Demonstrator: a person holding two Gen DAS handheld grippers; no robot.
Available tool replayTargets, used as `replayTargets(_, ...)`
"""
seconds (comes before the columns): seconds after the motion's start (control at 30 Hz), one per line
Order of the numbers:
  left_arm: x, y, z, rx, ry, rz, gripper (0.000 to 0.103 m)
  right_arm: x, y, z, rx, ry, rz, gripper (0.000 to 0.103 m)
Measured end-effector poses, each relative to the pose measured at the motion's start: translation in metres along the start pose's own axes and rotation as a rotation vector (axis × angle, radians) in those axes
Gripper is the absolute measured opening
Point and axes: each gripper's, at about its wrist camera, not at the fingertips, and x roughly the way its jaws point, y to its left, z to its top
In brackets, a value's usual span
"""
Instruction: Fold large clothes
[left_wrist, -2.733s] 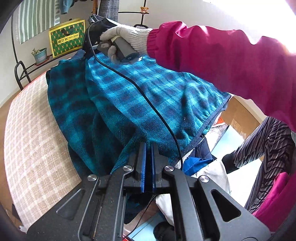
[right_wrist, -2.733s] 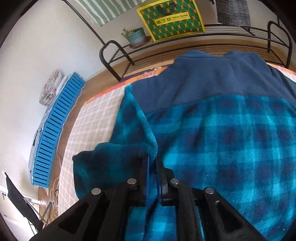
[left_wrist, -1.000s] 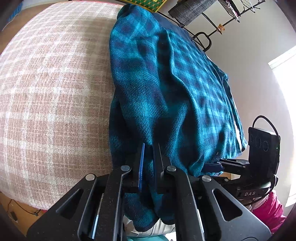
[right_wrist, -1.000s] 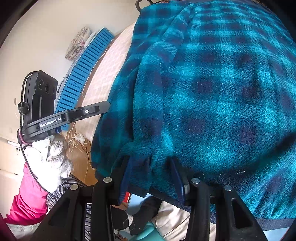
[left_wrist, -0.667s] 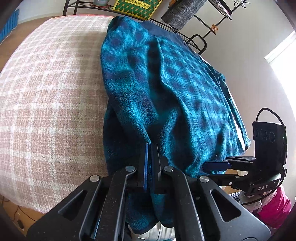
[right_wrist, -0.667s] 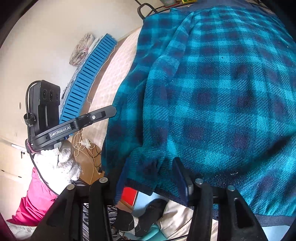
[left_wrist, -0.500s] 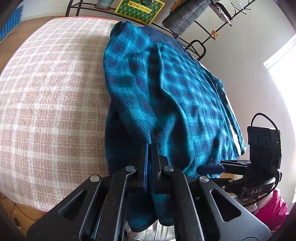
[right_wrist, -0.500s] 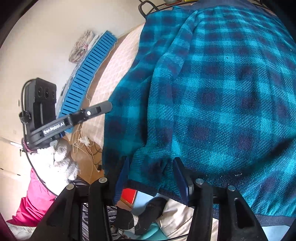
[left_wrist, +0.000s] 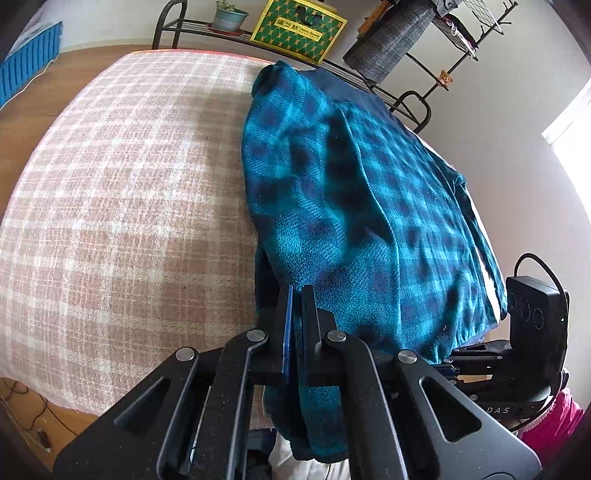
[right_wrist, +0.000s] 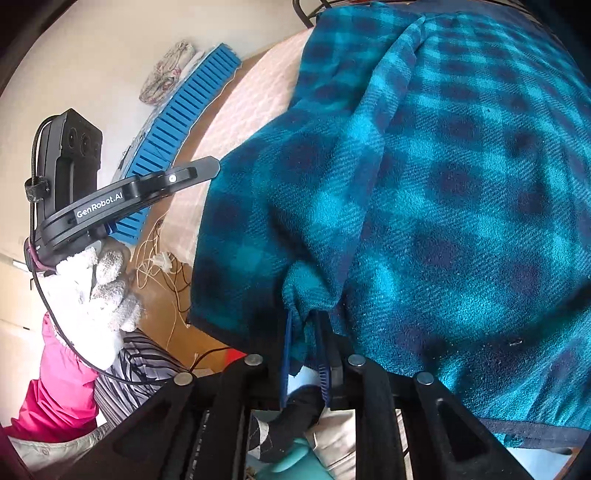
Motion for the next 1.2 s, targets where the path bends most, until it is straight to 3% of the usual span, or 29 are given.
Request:
replayTargets(0.07,-0.003,-0.001,-0.006,0.025,-0.002,0.012,0.001,-0.009,0.001,0.0,-0.012,-0.031,0.0,0.035)
replayTargets(0.13,-0.01,-0.001,-0.013,0.032,-0.015,0.024,0.011,-0.022,0.007,0.005,-0.055,-0.082,-0.039,0.035)
replayTargets(0.2,-0.016,0.0,-0.022,0.012,-0.026,0.005,0.034,-0.037,0.012,0.01,-0.094,-0.141,-0.061,0.035)
replayTargets(0.27,-0.019,0.0,-0.032,0.0,-0.029,-0.018,0.042,-0.044,0.019,0.019,-0.132,-0.183,-0.064,0.035)
replayTargets(0.37,-0.005,-0.004,-0.045,0.006,0.021,-0.003,0.042,-0.042,0.027,0.038,-0.176,-0.231,-0.104,0.035)
replayTargets(0.47,0.016,-0.004,-0.06,-0.004,0.113,0.01,0.008,-0.03,0.023,0.055,-0.197,-0.25,-0.108,0.034)
replayTargets(0.53,0.023,-0.003,-0.069,0.01,0.132,0.05,0.008,-0.016,0.018,0.062,-0.21,-0.236,-0.164,0.034)
replayTargets(0.67,0.019,0.002,-0.074,-0.006,0.128,0.037,0.008,0.012,-0.009,0.064,-0.22,-0.101,-0.376,0.032)
replayTargets(0.77,0.002,0.007,-0.075,-0.046,0.075,-0.014,0.009,-0.005,-0.01,0.065,-0.187,-0.107,-0.356,0.032)
replayTargets(0.83,-0.006,0.012,-0.076,-0.091,0.039,-0.05,0.031,-0.024,-0.001,0.066,-0.198,-0.166,-0.323,0.032)
replayTargets(0.87,-0.007,0.015,-0.076,-0.115,0.025,-0.047,0.061,-0.031,0.006,0.069,-0.21,-0.194,-0.315,0.032)
replayTargets(0.9,-0.007,0.019,-0.075,-0.136,0.009,-0.041,0.071,-0.035,0.014,0.072,-0.23,-0.218,-0.297,0.032)
replayTargets(1.03,0.006,0.027,-0.073,-0.201,0.027,-0.059,0.07,-0.021,0.039,0.083,-0.296,-0.224,-0.287,0.032)
replayTargets(1.2,0.023,0.034,-0.077,-0.252,0.074,-0.08,0.045,0.016,0.034,0.092,-0.241,-0.166,-0.248,0.033)
